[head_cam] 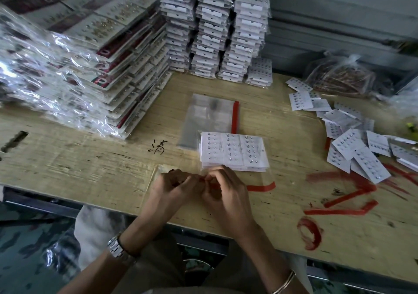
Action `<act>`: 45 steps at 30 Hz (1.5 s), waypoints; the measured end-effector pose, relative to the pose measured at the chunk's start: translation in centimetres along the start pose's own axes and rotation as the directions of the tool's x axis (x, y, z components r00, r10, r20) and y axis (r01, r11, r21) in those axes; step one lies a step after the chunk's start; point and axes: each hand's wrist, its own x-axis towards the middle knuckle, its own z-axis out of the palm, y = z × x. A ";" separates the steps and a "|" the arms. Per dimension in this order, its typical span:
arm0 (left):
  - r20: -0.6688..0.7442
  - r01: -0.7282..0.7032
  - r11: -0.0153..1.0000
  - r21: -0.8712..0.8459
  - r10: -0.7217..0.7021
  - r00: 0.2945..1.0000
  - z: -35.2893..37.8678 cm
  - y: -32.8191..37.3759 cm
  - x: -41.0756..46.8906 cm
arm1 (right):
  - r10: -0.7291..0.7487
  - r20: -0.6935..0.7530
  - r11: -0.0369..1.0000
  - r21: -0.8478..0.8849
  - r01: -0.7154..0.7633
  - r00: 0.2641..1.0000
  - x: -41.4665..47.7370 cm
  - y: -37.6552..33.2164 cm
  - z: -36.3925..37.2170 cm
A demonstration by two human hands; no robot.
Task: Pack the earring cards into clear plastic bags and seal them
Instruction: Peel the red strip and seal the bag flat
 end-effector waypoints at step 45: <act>0.025 0.031 0.976 0.214 -0.038 0.999 -1.3 -1.2 1.9 | 0.119 0.142 0.977 -0.191 -0.090 0.983 -0.8 0.7 -1.1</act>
